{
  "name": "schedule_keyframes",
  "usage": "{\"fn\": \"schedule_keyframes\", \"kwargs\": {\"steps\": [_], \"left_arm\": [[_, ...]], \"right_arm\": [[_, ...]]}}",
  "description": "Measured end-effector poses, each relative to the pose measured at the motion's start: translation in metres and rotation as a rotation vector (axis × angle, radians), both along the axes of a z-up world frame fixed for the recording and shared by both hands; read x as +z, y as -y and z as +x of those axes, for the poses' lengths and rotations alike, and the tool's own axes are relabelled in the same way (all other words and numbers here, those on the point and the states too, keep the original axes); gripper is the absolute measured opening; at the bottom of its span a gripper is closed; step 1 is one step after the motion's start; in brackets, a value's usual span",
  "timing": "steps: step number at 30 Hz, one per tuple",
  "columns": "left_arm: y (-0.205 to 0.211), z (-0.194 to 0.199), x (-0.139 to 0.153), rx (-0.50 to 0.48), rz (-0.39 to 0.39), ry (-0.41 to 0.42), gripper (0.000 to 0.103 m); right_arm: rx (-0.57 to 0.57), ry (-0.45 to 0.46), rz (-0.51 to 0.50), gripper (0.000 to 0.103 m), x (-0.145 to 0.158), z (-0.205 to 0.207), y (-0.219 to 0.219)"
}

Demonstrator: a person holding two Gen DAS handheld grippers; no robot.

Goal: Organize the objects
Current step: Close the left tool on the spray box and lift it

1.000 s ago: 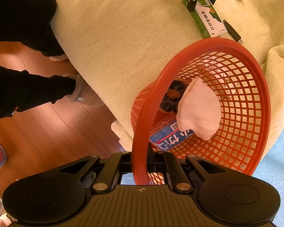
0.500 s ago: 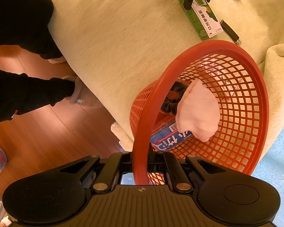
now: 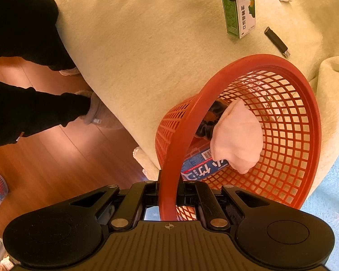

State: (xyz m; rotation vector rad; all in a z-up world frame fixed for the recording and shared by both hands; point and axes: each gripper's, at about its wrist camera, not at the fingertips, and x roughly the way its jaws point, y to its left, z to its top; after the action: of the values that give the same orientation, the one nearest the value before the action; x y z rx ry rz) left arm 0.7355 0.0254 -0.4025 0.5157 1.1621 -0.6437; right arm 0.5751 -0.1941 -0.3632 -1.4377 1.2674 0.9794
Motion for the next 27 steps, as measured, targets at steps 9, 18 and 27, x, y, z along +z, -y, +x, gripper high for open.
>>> {"fn": "schedule_keyframes", "kwargs": {"steps": [9,18,27], "left_arm": [[-0.01,-0.011,-0.036,0.068,0.014,-0.014,0.051],[-0.022,-0.025,-0.072,0.11,0.015,-0.011,0.052],[-0.012,-0.016,-0.065,0.101,0.024,-0.023,0.051]], "right_arm": [[0.01,-0.002,0.004,0.002,-0.003,-0.003,0.001],[0.01,-0.002,0.004,0.002,-0.006,-0.002,0.001],[0.008,-0.003,-0.002,0.002,-0.007,-0.002,0.0]]}}
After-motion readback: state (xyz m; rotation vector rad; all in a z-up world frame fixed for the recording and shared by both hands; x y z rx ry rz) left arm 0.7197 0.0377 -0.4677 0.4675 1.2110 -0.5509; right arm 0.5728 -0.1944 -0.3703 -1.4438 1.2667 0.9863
